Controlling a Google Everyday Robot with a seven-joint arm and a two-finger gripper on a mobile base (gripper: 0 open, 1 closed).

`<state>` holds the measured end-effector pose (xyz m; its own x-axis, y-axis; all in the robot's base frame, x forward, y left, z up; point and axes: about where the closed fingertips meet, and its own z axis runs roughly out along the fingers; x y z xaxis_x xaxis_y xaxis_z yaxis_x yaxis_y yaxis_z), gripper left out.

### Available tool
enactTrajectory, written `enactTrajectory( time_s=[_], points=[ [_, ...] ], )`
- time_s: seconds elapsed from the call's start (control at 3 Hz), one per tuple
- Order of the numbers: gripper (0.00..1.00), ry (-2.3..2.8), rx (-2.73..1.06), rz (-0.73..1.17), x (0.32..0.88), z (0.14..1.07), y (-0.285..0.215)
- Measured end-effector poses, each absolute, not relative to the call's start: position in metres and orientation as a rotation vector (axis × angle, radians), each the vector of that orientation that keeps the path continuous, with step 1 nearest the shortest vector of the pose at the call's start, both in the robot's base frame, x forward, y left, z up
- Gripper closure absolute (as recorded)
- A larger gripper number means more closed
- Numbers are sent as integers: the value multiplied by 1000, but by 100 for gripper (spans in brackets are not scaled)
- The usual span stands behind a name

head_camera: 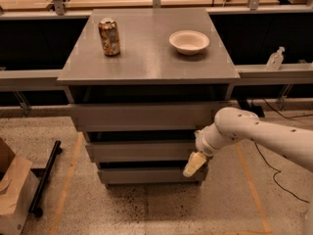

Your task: Open middle drawer

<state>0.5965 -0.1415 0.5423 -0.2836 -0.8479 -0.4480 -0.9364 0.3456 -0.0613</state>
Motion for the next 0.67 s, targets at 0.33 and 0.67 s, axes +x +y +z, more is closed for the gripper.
enactTrajectory(
  time_s=[0.33,0.67],
  points=[
    [0,2187,-1577,290,611,538,-134],
    [0,2182,-1593,298,626,524,-128]
  ],
)
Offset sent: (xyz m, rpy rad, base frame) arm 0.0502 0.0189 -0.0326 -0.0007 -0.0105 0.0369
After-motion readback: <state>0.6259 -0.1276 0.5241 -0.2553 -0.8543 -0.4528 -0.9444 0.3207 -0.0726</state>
